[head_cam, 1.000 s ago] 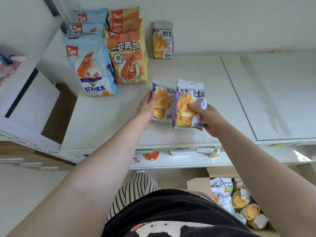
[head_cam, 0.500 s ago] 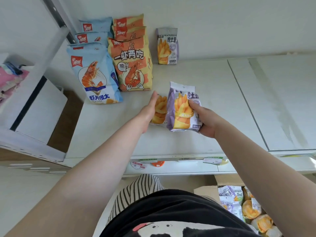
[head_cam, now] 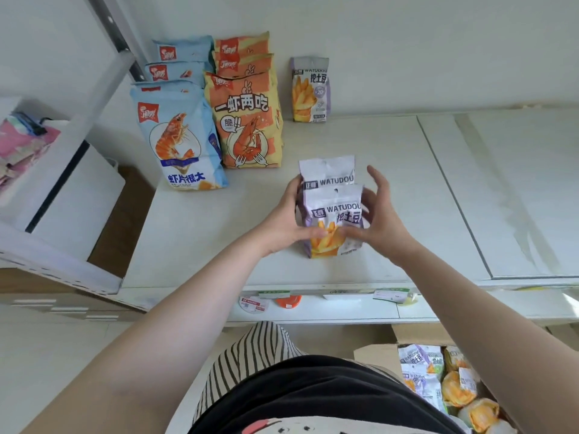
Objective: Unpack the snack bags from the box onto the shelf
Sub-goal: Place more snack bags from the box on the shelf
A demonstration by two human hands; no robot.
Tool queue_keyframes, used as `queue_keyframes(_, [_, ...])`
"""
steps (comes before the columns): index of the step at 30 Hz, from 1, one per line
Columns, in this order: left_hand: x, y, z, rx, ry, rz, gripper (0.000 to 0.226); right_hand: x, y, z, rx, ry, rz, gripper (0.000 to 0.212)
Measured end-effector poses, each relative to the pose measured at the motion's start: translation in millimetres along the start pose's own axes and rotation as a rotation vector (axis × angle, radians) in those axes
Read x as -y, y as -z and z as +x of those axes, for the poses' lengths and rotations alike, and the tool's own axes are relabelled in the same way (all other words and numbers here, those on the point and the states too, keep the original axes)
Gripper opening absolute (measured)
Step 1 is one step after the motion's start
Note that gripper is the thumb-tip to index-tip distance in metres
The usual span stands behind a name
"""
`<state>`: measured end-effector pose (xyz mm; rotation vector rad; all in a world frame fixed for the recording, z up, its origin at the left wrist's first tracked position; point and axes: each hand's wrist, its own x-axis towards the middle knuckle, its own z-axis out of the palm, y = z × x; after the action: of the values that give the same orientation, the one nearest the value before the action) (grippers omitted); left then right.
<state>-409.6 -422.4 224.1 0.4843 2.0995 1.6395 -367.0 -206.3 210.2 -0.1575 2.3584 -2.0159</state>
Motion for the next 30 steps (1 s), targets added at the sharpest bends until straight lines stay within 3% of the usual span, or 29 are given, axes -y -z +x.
queue_keyframes(3, [12, -8, -8, 0.045, -0.011, 0.049, 0.117, -18, -11, -8, 0.030, -0.061, -0.073, 0.125])
queue_keyframes(8, [5, -12, -9, -0.003, -0.110, 0.236, 0.112, -8, -25, -10, -0.009, 0.027, -0.041, 0.104])
queue_keyframes(15, [-7, -5, -9, 0.073, -0.042, 0.332, 0.102, -14, -23, -13, 0.020, -0.047, -0.078, 0.121])
queue_keyframes(20, [-48, 12, -1, -0.075, -0.179, 0.407, 0.104, -10, -21, -8, 0.004, -0.105, -0.054, 0.116])
queue_keyframes(25, [-77, 10, 11, 0.008, -0.310, 1.016, 0.059, -13, -25, -15, -0.038, -0.121, -0.067, 0.109])
queue_keyframes(30, [-79, 4, 18, 0.019, -0.359, 1.077, 0.022, -20, -24, -11, -0.107, -0.101, -0.106, 0.101])
